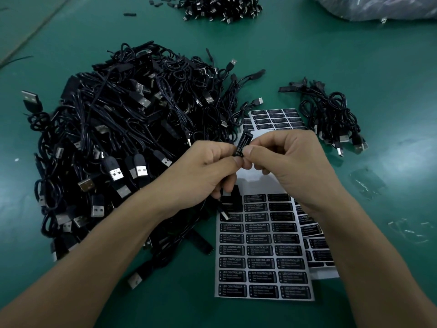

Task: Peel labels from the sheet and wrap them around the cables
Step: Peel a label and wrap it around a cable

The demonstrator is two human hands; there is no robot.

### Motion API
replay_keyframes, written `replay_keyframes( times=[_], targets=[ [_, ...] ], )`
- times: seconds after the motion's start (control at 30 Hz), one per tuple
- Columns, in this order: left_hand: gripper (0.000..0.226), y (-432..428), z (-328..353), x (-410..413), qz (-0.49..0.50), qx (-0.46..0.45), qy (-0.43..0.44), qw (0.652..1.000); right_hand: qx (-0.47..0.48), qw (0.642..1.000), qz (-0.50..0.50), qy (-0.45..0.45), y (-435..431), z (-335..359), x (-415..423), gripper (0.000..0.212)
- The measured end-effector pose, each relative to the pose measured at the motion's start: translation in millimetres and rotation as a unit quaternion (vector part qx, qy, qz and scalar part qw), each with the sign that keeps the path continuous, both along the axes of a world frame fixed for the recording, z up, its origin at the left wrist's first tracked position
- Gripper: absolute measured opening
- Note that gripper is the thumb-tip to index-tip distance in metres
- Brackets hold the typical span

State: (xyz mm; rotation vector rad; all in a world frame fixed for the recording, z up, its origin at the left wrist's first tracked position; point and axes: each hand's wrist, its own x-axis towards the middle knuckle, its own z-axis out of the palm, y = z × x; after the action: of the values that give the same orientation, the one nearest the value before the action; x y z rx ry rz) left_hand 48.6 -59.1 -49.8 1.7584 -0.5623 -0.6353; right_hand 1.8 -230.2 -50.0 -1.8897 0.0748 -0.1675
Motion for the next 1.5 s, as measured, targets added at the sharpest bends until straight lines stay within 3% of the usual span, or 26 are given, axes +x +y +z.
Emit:
replay_keyframes(
  times=[1.2,1.5],
  targets=[
    [0.041,-0.5,-2.4,-0.5,-0.002,-0.001,-0.016,1.0,0.015,1.0,-0.009,0.019,-1.6,-2.4,1.5,0.016],
    [0.03,0.2,-4.9,1.1,-0.007,0.002,-0.022,1.0,0.025,0.999,-0.016,0.015,-1.7,-4.1,2.7,0.018]
  ],
)
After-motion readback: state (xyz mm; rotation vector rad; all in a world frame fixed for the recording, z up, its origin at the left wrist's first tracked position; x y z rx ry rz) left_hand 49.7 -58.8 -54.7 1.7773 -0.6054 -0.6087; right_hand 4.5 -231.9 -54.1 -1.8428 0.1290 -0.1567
